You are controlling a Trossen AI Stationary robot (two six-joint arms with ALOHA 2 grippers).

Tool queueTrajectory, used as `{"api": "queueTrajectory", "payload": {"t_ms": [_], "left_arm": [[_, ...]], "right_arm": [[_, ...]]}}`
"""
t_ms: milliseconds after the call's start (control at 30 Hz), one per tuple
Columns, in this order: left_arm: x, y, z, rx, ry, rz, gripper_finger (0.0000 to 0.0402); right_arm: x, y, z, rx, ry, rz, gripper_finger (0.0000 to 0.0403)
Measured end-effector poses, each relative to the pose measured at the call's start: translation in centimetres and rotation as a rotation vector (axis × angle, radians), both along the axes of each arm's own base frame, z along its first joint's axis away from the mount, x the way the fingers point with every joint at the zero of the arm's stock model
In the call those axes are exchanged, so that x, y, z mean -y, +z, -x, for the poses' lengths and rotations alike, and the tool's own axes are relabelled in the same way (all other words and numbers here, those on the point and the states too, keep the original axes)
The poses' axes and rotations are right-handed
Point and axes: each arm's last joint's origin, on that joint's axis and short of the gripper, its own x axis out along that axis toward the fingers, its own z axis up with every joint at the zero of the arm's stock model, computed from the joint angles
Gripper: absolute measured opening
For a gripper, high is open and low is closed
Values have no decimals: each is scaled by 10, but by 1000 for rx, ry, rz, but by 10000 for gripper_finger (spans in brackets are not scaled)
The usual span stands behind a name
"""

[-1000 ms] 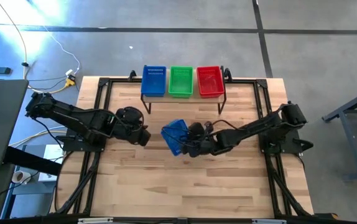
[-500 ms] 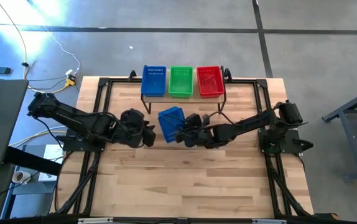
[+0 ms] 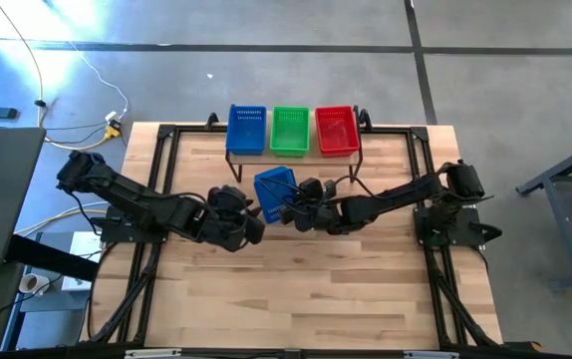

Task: Stack baskets on shelf by color
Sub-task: Stack the blue bin on top of the blue bin on the shelf

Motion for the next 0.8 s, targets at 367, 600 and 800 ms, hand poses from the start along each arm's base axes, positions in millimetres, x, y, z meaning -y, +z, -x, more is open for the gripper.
{"api": "queueTrajectory", "payload": {"t_ms": [367, 600, 800], "left_arm": [[-13, -7, -7, -16, 67, -31, 152], [-23, -7, -7, -30, 89, -10, 150], [-27, -7, -7, -36, 103, -21, 123]], "right_arm": [[-7, 0, 0, -25, 45, 22, 0], [-13, 3, -1, -4, 57, 48, 0], [-11, 6, -3, 13, 63, 61, 0]]}}
